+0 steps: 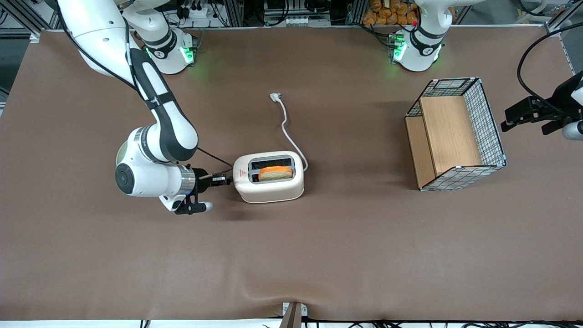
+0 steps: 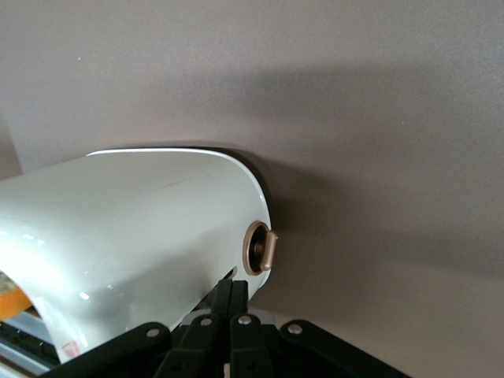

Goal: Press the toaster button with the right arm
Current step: 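Push the toaster lever down with the right gripper and hold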

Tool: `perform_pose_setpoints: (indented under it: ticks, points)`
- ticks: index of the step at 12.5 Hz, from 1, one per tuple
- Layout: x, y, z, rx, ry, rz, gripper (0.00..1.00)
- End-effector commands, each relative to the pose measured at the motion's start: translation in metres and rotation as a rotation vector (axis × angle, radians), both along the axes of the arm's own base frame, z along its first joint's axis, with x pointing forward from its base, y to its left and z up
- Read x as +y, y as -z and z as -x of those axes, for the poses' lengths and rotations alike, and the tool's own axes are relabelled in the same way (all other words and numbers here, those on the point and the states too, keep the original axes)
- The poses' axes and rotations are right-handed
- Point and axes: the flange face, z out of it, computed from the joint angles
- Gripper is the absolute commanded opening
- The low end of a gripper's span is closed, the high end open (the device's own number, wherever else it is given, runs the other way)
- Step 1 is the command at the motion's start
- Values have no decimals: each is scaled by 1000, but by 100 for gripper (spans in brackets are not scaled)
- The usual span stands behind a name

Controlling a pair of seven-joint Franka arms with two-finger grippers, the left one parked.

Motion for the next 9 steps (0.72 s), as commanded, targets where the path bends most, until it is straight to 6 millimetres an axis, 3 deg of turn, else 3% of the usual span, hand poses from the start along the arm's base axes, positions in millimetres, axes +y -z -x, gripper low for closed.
perform_pose_setpoints:
  ticks: [1,5,9]
  points:
    - [7,17,5,-33,0,-7,0]
    - [14,39,6,-54,-7,7,0]
    - [15,43,6,-58,-7,9,0]
